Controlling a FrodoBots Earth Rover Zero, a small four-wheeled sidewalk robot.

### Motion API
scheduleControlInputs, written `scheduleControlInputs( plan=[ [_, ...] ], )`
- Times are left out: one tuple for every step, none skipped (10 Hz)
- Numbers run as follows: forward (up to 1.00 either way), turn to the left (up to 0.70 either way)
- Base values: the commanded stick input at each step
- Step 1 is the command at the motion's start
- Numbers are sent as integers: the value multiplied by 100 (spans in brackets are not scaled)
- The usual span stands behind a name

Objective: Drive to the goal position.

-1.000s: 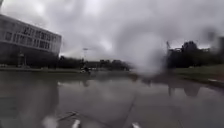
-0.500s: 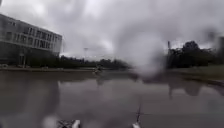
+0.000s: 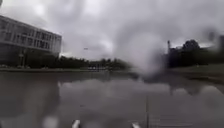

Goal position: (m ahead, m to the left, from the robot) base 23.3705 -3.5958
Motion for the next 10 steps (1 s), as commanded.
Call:
scheduleControlInputs(
  plan=[
    [70,0],
    [70,0],
    [70,0],
    [70,-1],
    [70,-2],
    [70,-3],
    [70,-2],
    [70,-1],
    [70,0],
    [70,0]
  ],
)
